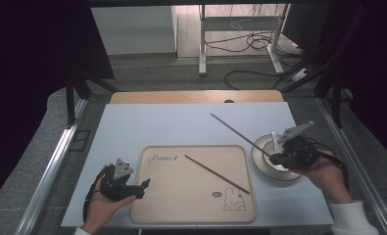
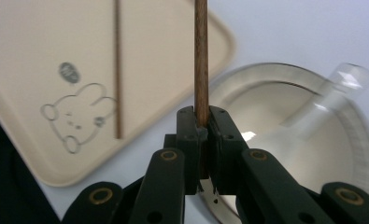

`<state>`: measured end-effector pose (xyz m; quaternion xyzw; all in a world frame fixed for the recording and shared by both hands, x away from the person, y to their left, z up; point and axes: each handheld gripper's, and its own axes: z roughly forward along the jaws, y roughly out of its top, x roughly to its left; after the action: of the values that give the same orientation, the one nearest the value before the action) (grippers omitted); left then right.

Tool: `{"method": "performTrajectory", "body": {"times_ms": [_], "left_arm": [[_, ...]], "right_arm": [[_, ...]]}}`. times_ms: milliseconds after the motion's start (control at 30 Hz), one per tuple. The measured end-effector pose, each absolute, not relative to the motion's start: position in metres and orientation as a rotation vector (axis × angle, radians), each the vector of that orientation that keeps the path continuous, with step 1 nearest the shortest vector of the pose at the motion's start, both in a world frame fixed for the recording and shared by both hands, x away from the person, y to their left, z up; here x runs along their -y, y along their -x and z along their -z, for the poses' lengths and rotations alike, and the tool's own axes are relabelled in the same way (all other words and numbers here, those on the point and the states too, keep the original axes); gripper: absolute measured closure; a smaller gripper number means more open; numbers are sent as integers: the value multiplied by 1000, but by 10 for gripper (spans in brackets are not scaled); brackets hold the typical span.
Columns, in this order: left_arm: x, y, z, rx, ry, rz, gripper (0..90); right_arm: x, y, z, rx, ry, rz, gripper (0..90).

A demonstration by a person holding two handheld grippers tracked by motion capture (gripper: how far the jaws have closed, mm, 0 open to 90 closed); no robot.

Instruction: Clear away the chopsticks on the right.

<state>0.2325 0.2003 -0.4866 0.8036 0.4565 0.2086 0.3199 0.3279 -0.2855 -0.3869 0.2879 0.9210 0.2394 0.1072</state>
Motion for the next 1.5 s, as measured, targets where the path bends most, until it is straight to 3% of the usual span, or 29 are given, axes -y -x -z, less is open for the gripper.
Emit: {"method": "performTrajectory", "body": {"times_ms": [400, 833, 1033, 1100, 1233, 1400, 1500], "left_arm": [[-201, -233, 487, -1198, -2113, -544, 125], [-201, -233, 487, -1200, -2123, -536, 125], [-201, -233, 487, -1199, -2123, -540, 125], [-201, -233, 487, -1203, -2120, -541, 125], [-200, -233, 487, -1203, -2118, -543, 125], [-199, -233, 487, -1197, -2118, -543, 124], [-201, -233, 486, -1195, -2122, -542, 124]], "right_arm": [[205, -308, 449, -2935, -690, -468, 831], [189, -296, 477, -2972, -676, -310, 821], [185, -290, 472, -2940, -583, -364, 612], [179, -286, 462, -2895, -557, -474, 516], [165, -285, 452, -2869, -563, -702, 417], [136, -297, 454, -2916, -570, -822, 415], [113, -310, 457, -2952, -585, -816, 531]]}}
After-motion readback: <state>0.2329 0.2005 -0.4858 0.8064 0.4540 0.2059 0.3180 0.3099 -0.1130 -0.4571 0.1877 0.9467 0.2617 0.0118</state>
